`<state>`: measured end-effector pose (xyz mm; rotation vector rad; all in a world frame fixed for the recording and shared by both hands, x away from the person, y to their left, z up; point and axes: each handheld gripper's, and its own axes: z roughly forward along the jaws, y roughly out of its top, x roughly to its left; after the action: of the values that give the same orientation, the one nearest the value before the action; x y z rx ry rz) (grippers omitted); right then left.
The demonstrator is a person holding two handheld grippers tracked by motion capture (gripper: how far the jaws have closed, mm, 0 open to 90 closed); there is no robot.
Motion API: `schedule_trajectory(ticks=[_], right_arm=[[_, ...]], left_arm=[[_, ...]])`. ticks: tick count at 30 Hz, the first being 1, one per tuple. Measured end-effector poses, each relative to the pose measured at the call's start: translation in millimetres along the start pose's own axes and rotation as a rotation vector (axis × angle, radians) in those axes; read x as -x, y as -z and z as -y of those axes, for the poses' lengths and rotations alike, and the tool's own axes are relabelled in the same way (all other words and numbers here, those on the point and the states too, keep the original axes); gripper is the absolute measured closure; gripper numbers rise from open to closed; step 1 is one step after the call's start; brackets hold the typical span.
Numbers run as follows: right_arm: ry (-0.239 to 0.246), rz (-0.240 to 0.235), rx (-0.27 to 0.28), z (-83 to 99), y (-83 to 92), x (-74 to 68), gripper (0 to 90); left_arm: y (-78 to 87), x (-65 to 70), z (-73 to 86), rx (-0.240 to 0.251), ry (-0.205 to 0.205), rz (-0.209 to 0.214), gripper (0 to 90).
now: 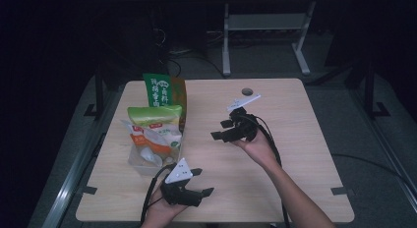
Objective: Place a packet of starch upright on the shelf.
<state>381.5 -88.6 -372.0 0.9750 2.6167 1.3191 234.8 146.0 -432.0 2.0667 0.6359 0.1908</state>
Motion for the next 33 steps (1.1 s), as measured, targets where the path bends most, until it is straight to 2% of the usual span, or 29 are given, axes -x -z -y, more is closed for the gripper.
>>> schedule_trajectory(ticks=[4,6,10,14,22,27,28,33], right_arm=[[-0.007,0.017,0.001,8.0,8.7,4.7,35.4],[-0.017,0.023,-0.003,11.1,12.9,6.1,35.0],[-0.028,0.035,-0.007,16.6,18.7,9.0,32.6],[-0.039,0.042,-0.027,20.9,24.0,11.0,32.2],[-0.053,0.054,-0.015,32.7,35.1,16.2,31.8],[-0.052,0.062,-0.025,42.6,41.1,19.4,30.3],[-0.066,0.062,-0.033,43.8,42.2,20.0,29.1],[-0.084,0.063,-0.014,53.3,48.4,21.5,29.4]], left_arm=[[0.8,-1.4,0.4,0.007,-0.009,-0.005,25.7],[1.1,-2.0,0.6,0.006,0.003,-0.004,25.5],[1.9,-3.0,0.3,0.002,0.002,-0.006,25.3],[2.1,-2.8,0.0,0.001,0.001,-0.008,25.3],[1.9,-5.9,0.3,-0.003,-0.001,-0.009,24.9],[3.4,-7.5,-0.2,-0.006,-0.004,-0.017,24.9],[3.4,-7.7,-0.1,-0.006,-0.005,-0.016,24.9],[2.0,-5.0,0.0,-0.009,-0.01,-0.015,24.8]])
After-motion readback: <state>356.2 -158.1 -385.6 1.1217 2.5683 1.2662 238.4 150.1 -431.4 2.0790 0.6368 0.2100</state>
